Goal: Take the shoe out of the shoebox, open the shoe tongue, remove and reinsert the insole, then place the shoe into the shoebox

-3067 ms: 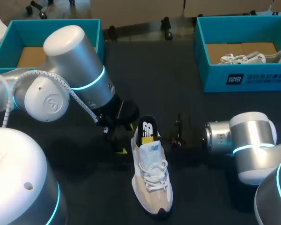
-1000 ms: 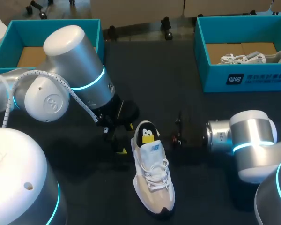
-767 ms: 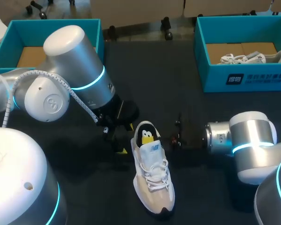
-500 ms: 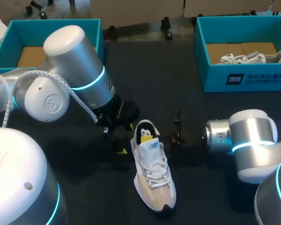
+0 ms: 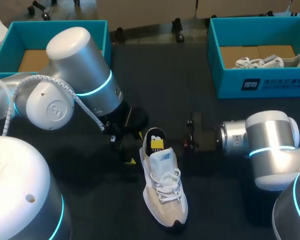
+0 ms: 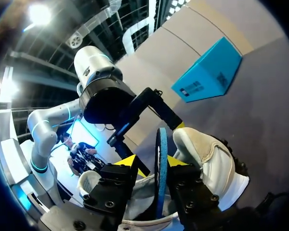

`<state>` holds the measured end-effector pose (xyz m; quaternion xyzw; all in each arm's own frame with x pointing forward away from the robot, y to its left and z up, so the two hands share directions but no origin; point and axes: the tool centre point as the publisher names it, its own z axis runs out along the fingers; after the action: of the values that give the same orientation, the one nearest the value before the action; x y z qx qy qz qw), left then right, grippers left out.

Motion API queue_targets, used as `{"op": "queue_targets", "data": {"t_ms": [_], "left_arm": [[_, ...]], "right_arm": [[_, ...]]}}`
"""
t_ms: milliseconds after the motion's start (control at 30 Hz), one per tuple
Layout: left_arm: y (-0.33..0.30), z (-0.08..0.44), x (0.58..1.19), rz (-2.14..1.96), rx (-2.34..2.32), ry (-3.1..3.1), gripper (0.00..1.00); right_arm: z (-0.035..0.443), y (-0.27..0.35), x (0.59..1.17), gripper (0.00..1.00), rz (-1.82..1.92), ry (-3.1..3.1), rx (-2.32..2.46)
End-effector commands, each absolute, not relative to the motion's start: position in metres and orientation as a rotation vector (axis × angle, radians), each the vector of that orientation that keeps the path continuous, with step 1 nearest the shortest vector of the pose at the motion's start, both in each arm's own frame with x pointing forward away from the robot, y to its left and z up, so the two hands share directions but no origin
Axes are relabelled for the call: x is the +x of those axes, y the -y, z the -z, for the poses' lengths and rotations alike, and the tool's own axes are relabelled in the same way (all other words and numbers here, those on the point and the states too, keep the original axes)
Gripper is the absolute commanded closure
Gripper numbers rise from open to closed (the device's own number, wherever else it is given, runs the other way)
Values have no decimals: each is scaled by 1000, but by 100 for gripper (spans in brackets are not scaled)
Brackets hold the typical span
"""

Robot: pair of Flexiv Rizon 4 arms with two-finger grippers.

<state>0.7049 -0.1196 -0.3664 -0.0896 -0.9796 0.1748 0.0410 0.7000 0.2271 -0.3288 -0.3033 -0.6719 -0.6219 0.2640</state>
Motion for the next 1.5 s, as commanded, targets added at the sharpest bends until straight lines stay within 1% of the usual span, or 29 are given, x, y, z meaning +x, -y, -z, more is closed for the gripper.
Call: {"op": "queue_targets", "data": {"t_ms": [33,167,267,333,367,400,433,467,800,1067,1300,1467,1500], "left_arm": [[120,367,705,-534,-276,3000,0],[120,367,705,-534,-276,3000,0],[120,367,705,-534,-276,3000,0],[120,367,705,-534,-276,3000,0],[120,367,705,-534,-276,3000,0],[120,367,705,-534,-276,3000,0],[120,367,705,-534,-276,3000,0],[120,367,705,-534,-276,3000,0],[120,367,705,-534,-276,3000,0],[120,367,705,-534,-276,3000,0],[120,367,705,-534,-276,3000,0],[120,367,705,-534,-276,3000,0],[120,367,705,-534,-276,3000,0]], "right_arm": [[325,-226,701,62,1687,1831,-813],[320,-225,704,65,1698,1848,-809],[319,-222,707,65,1708,1849,-813],[320,-220,709,69,1721,1846,-815],[320,-220,710,73,1724,1845,-815],[321,-219,712,80,1731,1843,-814],[322,-218,713,92,1735,1838,-815],[324,-218,714,100,1736,1834,-817],[337,-219,717,100,1717,1792,-833],[350,-223,703,100,1678,1755,-879],[354,-224,689,100,1674,1736,-914],[347,-224,688,100,1688,1759,-913],[344,-224,688,85,1690,1771,-905]]}}
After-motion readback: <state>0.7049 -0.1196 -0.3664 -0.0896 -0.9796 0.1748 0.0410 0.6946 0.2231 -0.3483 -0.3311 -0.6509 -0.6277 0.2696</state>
